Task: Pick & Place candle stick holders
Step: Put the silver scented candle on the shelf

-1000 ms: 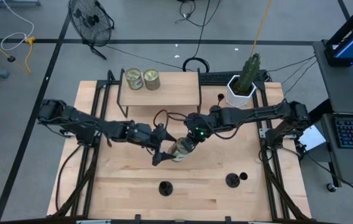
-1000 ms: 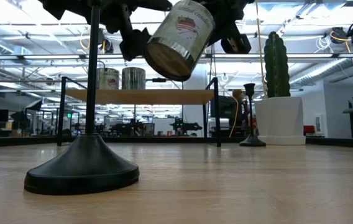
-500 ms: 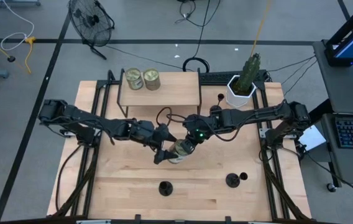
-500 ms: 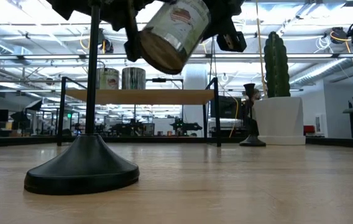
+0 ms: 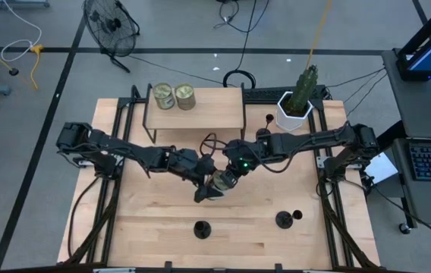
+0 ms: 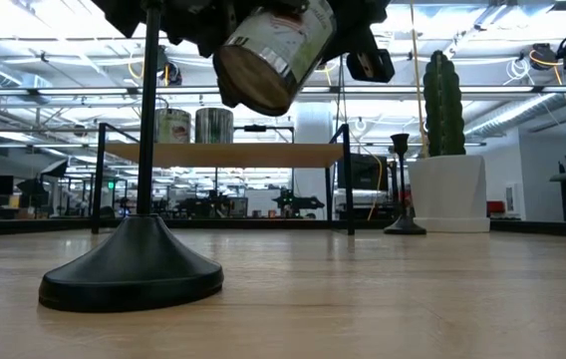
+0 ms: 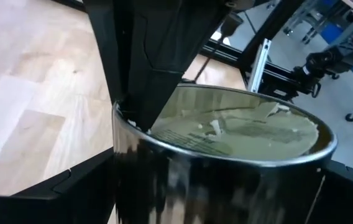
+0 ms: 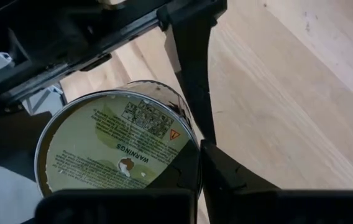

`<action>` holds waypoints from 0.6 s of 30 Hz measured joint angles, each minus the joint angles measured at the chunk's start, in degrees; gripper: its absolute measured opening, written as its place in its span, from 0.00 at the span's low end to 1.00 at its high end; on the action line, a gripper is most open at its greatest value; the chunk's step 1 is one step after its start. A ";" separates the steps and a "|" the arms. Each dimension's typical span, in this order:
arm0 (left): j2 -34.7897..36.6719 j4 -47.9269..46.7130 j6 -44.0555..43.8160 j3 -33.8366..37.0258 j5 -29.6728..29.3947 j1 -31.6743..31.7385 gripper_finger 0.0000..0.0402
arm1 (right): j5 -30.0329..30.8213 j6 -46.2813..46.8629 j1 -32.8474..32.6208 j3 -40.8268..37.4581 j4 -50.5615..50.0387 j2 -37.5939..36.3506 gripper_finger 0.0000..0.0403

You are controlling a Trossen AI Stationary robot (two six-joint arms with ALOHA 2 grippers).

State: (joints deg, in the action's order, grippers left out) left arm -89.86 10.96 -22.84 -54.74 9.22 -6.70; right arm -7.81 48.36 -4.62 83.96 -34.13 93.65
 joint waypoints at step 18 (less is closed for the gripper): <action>0.02 -1.49 -4.35 0.02 -2.64 -0.75 0.99 | 0.04 -1.07 0.00 0.00 -0.35 0.02 0.00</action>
State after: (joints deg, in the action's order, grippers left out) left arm -89.84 9.47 -27.18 -54.72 6.58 -7.44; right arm -7.77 47.28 -4.62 83.96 -34.48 93.67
